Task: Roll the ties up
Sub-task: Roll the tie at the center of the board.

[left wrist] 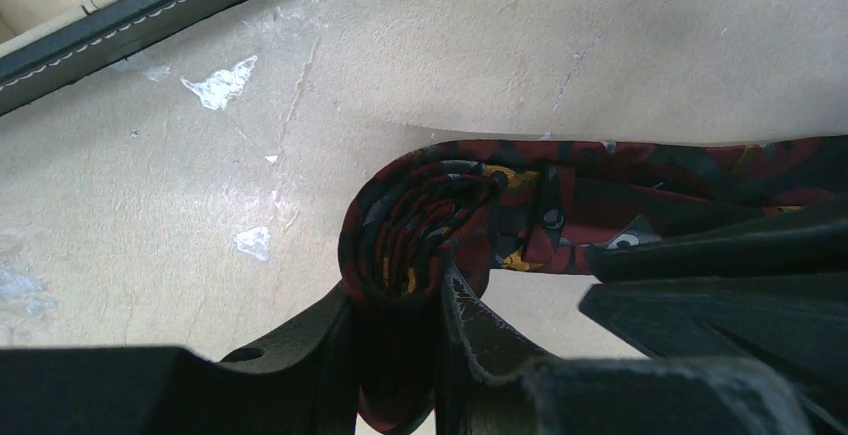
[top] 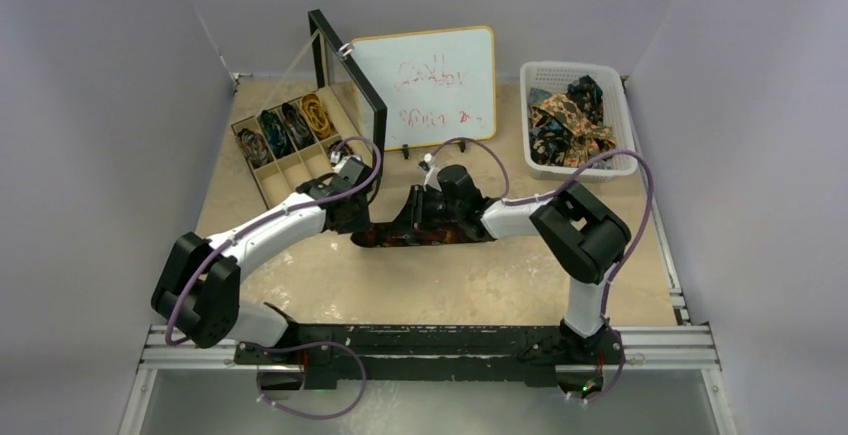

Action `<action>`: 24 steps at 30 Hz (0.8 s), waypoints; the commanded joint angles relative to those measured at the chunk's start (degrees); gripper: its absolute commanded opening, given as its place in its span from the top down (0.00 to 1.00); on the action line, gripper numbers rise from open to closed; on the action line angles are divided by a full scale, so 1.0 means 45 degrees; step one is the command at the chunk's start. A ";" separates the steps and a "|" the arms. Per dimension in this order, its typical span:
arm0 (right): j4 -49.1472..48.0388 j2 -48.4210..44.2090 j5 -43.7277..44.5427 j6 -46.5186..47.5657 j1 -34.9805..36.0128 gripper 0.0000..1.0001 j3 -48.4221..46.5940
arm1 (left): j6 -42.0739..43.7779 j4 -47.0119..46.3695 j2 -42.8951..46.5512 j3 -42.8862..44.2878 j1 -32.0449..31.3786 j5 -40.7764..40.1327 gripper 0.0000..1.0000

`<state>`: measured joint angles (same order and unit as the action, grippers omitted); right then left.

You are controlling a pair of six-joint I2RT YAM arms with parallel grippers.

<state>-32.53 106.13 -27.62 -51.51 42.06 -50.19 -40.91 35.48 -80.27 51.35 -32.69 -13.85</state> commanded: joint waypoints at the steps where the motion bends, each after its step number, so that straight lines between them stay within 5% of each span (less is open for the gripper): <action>1: -0.0629 0.0682 -0.0538 -0.0487 0.0218 0.76 -0.0824 | -0.0047 0.0063 -0.0122 0.0405 -0.0192 -0.0691 0.78; 13: 0.0307 0.2791 -0.0691 -0.0290 0.0809 0.80 -0.2782 | -0.0296 0.0344 -0.0452 0.0764 -0.0779 -0.1158 0.79; 24: 0.0448 0.1541 -0.1389 -0.0126 0.0063 0.76 -0.2091 | -0.0906 0.1913 -0.1468 0.2054 -0.2009 -0.3162 0.80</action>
<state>-32.08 118.76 -32.71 -52.90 44.47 -61.12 -42.44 41.19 -84.97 56.71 -39.64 -23.00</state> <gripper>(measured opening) 0.223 0.244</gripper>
